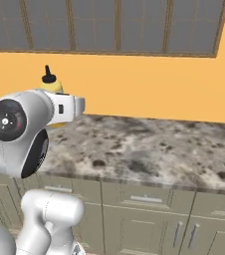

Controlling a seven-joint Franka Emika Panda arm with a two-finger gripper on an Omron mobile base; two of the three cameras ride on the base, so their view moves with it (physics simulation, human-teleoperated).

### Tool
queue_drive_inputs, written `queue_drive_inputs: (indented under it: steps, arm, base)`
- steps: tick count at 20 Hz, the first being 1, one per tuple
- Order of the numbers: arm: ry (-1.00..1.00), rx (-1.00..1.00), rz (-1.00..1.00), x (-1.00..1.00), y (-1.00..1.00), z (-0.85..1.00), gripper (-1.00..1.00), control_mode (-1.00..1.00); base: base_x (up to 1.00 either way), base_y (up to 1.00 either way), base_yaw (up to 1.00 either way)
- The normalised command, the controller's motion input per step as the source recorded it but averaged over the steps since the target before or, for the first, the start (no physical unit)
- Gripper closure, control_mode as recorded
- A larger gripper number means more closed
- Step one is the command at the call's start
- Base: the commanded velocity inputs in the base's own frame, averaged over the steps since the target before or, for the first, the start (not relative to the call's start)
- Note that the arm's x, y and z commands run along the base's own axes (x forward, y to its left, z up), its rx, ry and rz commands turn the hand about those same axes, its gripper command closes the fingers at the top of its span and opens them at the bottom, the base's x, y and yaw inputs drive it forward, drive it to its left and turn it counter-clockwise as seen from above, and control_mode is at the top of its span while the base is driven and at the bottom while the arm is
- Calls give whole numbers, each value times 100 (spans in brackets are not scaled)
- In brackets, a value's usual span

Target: Take 2 condiments from the cabinet and move them on the counter near the stove.Make sure the condiments are lined up with each other, next to each other.

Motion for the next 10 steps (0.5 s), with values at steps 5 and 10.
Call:
queue_drive_inputs:
  steps: [5,10]
  arm:
    - [0,0,0,0,0,0,100,100]
    - [0,0,0,0,0,0,100,100]
  base:
    - [76,-61,2]
    - [0,-97,1]
